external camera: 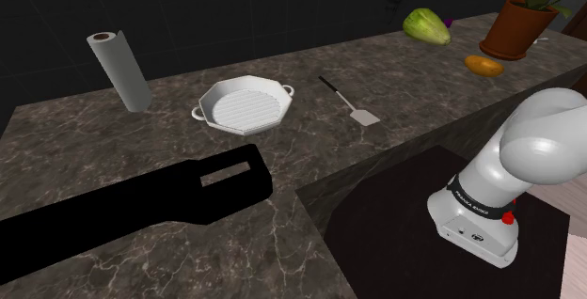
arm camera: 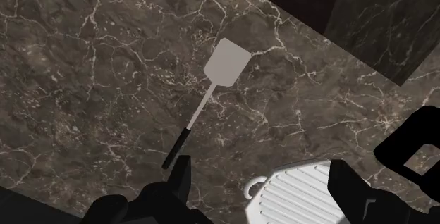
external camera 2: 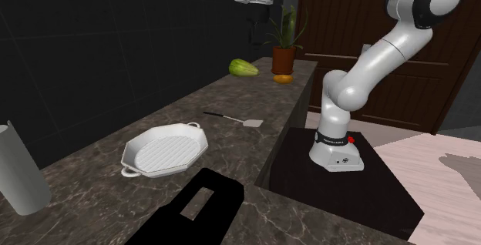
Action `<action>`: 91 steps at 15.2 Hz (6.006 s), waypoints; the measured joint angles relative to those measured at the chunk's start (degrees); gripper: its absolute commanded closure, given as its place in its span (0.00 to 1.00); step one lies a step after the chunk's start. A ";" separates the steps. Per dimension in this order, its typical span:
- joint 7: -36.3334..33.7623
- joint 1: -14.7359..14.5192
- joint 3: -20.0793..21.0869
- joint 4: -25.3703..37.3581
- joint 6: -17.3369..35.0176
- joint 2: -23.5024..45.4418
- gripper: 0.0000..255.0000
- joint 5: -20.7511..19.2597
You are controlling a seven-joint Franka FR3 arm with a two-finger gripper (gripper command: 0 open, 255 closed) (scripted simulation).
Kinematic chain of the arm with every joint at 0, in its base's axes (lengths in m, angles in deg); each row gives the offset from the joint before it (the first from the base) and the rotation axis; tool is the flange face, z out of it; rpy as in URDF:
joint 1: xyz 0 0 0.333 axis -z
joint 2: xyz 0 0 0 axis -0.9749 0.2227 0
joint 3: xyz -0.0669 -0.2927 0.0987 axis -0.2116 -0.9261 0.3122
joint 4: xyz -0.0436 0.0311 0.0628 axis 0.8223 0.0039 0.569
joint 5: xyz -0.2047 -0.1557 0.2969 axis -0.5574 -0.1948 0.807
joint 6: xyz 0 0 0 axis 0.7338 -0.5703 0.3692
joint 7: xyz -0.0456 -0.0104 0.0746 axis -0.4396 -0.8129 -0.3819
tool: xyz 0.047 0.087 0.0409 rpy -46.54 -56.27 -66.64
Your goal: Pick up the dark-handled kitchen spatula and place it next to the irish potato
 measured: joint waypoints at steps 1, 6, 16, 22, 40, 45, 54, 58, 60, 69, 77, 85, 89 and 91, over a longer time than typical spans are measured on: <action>0.00 0.00 0.00 0.00 0.00 0.00 0.00 0.00; -4.88 1.89 1.80 -5.10 7.39 2.70 0.00 0.19; -17.08 7.21 5.40 -13.77 27.07 14.77 0.00 -0.67; -24.81 10.31 7.27 -15.31 37.42 24.30 0.00 -2.47; -26.03 10.97 7.76 -17.41 44.71 29.52 1.00 -3.49; -26.03 10.98 7.76 -17.41 44.71 29.52 1.00 -3.49; -25.34 10.76 7.27 -14.93 38.44 25.66 1.00 -2.84; -25.14 10.64 7.06 -13.34 34.96 23.75 1.00 -2.59; -25.04 10.63 6.93 -12.32 33.21 23.02 1.00 -2.54; -24.78 10.52 6.47 -7.84 25.69 19.95 1.00 -2.33; -19.44 12.33 2.26 -9.48 21.98 14.71 1.00 -3.27; -8.39 17.14 -6.70 -15.39 20.11 6.95 1.00 -7.24; -2.41 20.09 -11.70 -15.80 19.54 5.86 1.00 -10.01; 0.38 21.43 -14.02 -15.68 19.36 5.72 1.00 -11.31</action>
